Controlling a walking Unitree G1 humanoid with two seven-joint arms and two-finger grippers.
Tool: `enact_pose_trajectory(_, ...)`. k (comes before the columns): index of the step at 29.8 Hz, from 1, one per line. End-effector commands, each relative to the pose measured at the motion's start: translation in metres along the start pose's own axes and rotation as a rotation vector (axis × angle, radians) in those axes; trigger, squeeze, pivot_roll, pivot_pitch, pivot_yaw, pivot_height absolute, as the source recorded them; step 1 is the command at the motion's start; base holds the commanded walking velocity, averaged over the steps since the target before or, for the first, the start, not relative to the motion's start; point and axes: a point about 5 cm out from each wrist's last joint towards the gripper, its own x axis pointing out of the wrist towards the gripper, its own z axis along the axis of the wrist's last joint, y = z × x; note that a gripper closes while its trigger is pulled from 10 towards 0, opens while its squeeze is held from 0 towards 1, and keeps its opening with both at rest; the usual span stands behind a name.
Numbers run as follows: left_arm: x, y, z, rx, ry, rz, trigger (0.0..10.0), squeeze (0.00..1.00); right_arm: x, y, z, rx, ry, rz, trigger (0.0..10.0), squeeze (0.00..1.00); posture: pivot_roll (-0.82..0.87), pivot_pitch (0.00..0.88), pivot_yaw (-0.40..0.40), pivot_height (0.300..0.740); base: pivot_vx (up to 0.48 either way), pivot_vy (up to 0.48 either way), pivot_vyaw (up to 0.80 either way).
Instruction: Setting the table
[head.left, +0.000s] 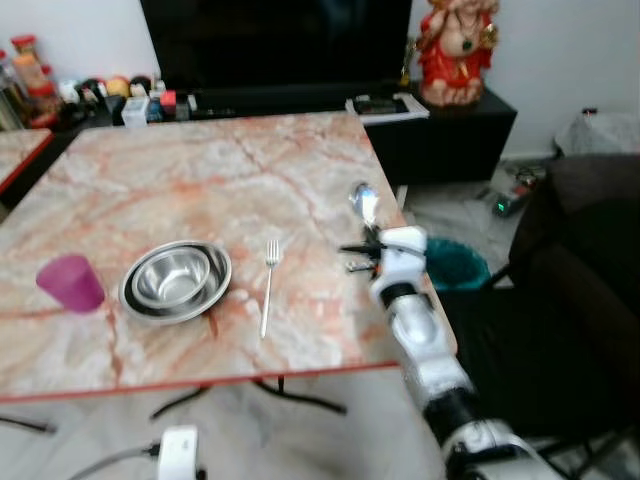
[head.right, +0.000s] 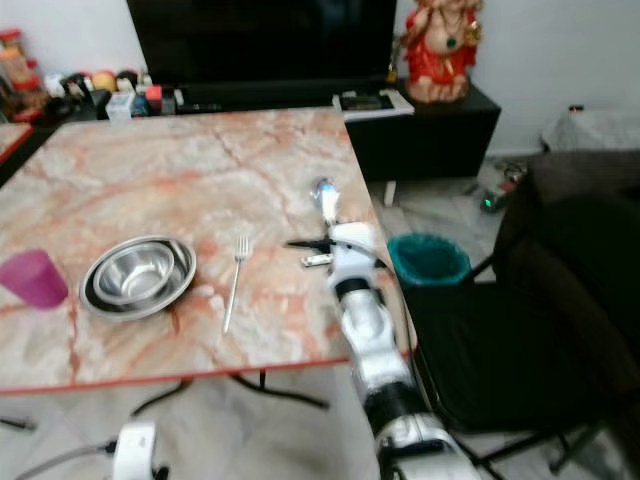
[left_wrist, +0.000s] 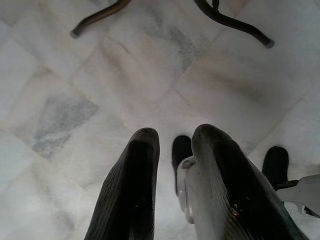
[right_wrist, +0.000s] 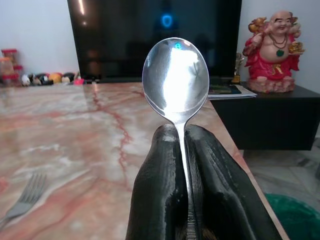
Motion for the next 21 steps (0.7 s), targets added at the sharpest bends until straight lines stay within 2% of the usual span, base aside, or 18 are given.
enact_pose_trajectory(1,-0.0010,0.0088,-0.0035,-0.001,0.016,0.021,10.0,0.00,0.0023,0.0098,0.0037,0.005,-0.004,0.024,10.0,0.00,-0.01,0.000,-0.006,0.740,0.000,0.000,0.00)
enact_pose_trajectory(6,-0.0012,0.0093,-0.0045,-0.010,0.021,0.027,10.0,0.00,0.0017,0.0093,0.0037,0.011,-0.009,0.022,10.0,0.00,-0.01,0.000,-0.006,0.740,0.000,0.000,0.00)
enact_pose_trajectory(13,-0.0011,0.0096,-0.0043,-0.008,0.021,0.028,10.0,0.00,0.0028,0.0078,0.0026,0.033,0.010,0.007,10.0,0.00,-0.01,0.000,-0.005,0.740,0.000,0.245,0.00)
enact_pose_trajectory(17,-0.0013,0.0102,-0.0047,-0.008,0.022,0.030,10.0,0.00,0.0026,0.0077,0.0025,0.031,0.009,0.005,10.0,0.00,-0.01,0.000,-0.003,0.740,0.000,0.244,-0.73)
enact_pose_trajectory(21,-0.0013,0.0106,-0.0048,-0.006,0.023,0.031,10.0,0.00,0.0022,0.0076,0.0029,0.027,0.002,0.001,10.0,0.00,-0.01,0.000,-0.001,0.740,0.000,0.262,0.00)
